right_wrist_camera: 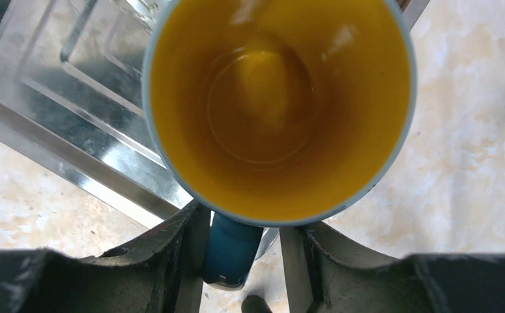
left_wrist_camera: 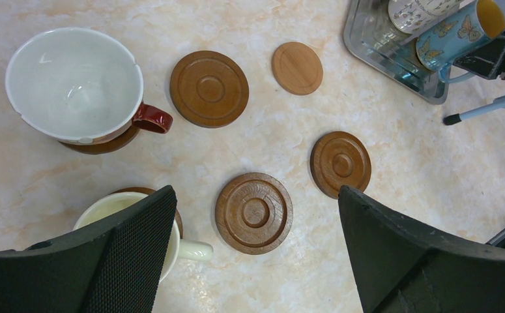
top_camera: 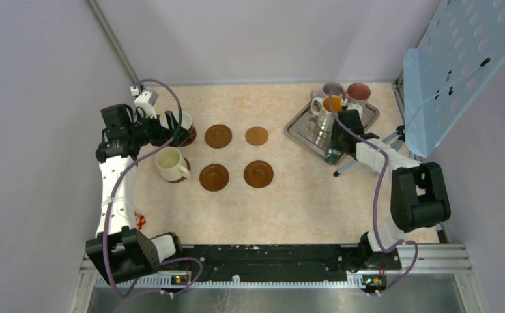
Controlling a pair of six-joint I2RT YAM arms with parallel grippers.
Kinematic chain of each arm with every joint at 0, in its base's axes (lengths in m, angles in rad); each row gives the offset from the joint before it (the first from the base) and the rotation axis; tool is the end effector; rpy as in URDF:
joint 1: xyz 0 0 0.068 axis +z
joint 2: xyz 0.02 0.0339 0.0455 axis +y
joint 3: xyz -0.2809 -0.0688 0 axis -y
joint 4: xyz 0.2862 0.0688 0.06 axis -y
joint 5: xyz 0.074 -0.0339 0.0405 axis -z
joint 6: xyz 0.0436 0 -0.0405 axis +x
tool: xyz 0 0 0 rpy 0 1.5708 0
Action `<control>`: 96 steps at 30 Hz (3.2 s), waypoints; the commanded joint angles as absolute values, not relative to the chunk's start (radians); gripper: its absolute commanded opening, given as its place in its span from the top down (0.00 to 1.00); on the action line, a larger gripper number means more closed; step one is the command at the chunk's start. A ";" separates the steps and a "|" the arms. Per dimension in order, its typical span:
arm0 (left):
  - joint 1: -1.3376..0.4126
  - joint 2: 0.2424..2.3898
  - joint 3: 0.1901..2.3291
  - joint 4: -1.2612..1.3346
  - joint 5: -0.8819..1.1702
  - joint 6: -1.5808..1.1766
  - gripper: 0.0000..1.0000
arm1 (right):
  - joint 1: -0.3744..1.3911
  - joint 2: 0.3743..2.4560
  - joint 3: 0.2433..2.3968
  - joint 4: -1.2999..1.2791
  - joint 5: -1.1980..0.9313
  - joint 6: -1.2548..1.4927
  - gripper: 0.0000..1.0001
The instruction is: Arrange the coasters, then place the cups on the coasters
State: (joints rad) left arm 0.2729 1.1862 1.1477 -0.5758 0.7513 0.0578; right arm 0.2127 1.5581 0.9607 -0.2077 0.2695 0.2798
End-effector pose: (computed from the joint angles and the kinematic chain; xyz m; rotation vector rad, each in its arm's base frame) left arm 0.2867 0.0493 0.3618 0.1936 2.0512 -0.6130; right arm 0.3614 0.0662 0.1994 0.2059 2.3313 -0.0778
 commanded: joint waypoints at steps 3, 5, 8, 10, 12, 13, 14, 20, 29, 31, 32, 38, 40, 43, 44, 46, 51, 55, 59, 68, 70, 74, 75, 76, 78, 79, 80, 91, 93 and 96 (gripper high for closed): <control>0.275 1.161 1.144 -0.542 0.780 0.057 0.01 | 0.195 1.583 0.931 -0.114 0.273 0.261 0.61; 0.274 1.160 1.144 -0.542 0.777 0.059 0.01 | 0.192 1.577 0.924 -0.105 0.269 0.250 0.63; 0.275 1.161 1.141 -0.539 0.781 0.058 0.01 | 0.192 1.553 0.914 -0.106 0.271 0.239 0.71; 0.274 1.160 1.141 -0.537 0.782 0.054 0.01 | 0.191 1.533 0.905 -0.113 0.270 0.234 0.77; 0.274 1.158 1.141 -0.536 0.784 0.054 0.01 | 0.192 1.508 0.896 -0.115 0.265 0.224 0.88; 0.275 1.157 1.142 -0.535 0.784 0.053 0.01 | 0.192 1.494 0.893 -0.115 0.257 0.215 0.95; 0.274 1.157 1.143 -0.535 0.784 0.053 0.01 | 0.191 1.480 0.889 -0.116 0.251 0.207 1.00; 0.275 1.152 1.140 -0.536 0.783 0.053 0.01 | 0.191 1.407 0.884 -0.107 0.171 0.146 1.00; 0.275 1.149 1.141 -0.534 0.785 0.052 0.01 | 0.193 1.337 0.907 -0.137 -0.078 0.037 1.00; 0.274 1.150 1.141 -0.535 0.788 0.052 0.01 | 0.193 1.324 0.915 -0.142 -0.157 0.018 1.00; 0.275 1.150 1.141 -0.535 0.788 0.052 0.01 | 0.196 1.317 0.918 -0.138 -0.187 0.016 1.00; 0.275 1.153 1.140 -0.535 0.796 0.051 0.01 | 0.316 1.314 0.981 -0.105 -0.272 -0.048 1.00; 0.275 1.155 1.142 -0.537 0.797 0.052 0.01 | 0.375 1.341 1.032 -0.105 -0.265 -0.068 1.00; 0.276 1.163 1.150 -0.546 0.805 0.051 0.01 | 0.455 1.416 1.137 -0.111 -0.245 -0.088 1.00; 0.276 1.165 1.153 -0.551 0.806 0.052 0.01 | 0.477 1.442 1.174 -0.111 -0.234 -0.093 1.00; 0.278 1.167 1.158 -0.556 0.814 0.053 0.01 | 0.527 1.507 1.250 -0.114 -0.212 -0.103 1.00; 0.288 1.167 1.167 -0.560 0.821 0.047 0.01 | 0.607 1.678 1.451 -0.124 -0.138 -0.068 1.00; 0.294 1.167 1.171 -0.560 0.821 0.047 0.01 | 0.663 1.796 1.571 -0.108 -0.087 -0.042 1.00; 0.299 1.174 1.166 -0.561 0.807 0.047 0.01 | 0.706 1.921 1.711 -0.133 -0.042 -0.010 1.00; 0.308 1.171 1.154 -0.551 0.810 0.042 0.01 | 0.765 2.135 1.962 -0.207 -0.004 0.067 1.00; 0.310 1.170 1.151 -0.549 0.809 0.041 0.01 | 0.776 2.171 2.002 -0.223 -0.003 0.069 1.00; 0.313 1.170 1.149 -0.546 0.806 0.035 0.01 | 0.801 2.232 2.069 -0.249 0.043 0.073 1.00; 0.313 1.170 1.149 -0.545 0.808 0.035 0.01 | 0.807 2.245 2.085 -0.255 0.051 0.076 1.00; 0.314 1.169 1.148 -0.545 0.810 0.035 0.01 | 0.813 2.260 2.099 -0.261 0.060 0.079 1.00; 0.315 1.165 1.146 -0.543 0.814 0.034 0.01 | 0.822 2.284 2.128 -0.272 0.074 0.085 1.00; 0.314 1.162 1.143 -0.542 0.816 0.034 0.01 | 0.823 2.297 2.141 -0.274 0.082 0.092 1.00; 0.316 1.159 1.142 -0.539 0.818 0.033 0.01 | 0.824 2.305 2.150 -0.274 0.083 0.096 1.00; 0.317 1.155 1.131 -0.531 0.827 0.031 0.01 | 0.847 2.378 2.218 -0.300 0.102 0.115 1.00; 0.318 1.154 1.129 -0.531 0.829 0.031 0.01 | 0.852 2.382 2.218 -0.299 0.103 0.118 1.00; 0.319 1.155 1.131 -0.529 0.830 0.030 0.01 | 0.857 2.385 2.221 -0.299 0.114 0.119 1.00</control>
